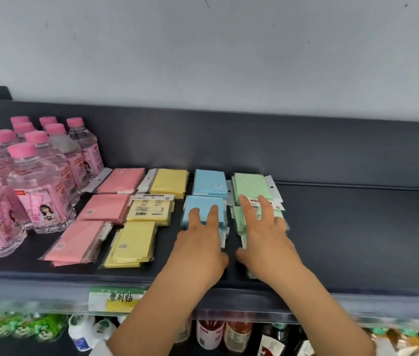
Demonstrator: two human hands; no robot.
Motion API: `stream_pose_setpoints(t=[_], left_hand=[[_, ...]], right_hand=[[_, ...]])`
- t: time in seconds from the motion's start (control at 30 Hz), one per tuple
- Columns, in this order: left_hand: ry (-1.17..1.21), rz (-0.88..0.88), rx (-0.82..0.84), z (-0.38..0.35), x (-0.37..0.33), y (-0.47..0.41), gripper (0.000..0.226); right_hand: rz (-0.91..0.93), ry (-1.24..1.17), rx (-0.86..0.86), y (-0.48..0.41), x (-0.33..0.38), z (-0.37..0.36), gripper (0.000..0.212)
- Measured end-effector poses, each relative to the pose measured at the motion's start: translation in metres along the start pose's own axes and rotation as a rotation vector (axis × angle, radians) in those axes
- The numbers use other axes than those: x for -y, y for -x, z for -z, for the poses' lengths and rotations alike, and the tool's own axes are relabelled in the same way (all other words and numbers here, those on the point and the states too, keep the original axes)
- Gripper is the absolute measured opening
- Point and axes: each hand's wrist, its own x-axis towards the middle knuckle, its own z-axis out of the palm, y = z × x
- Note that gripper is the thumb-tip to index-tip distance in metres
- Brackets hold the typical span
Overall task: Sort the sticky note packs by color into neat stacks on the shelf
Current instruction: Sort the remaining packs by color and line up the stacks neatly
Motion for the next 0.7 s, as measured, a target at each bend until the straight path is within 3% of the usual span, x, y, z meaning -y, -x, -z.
stream_pose_setpoints(t=[0.5, 0.6, 0.7], left_hand=[[-0.006, 0.062, -0.053, -0.005, -0.016, 0.004, 0.080], [0.008, 0.004, -0.248, 0.009, 0.003, 0.019, 0.075], [0.145, -0.019, -0.462, 0.029, 0.040, 0.032, 0.060]], right_hand=[[0.041, 0.057, 0.080, -0.001, -0.007, 0.008, 0.092], [0.107, 0.097, 0.002, 0.006, 0.009, 0.014, 0.081], [0.263, -0.110, -0.081, 0.017, 0.040, 0.017, 0.067]])
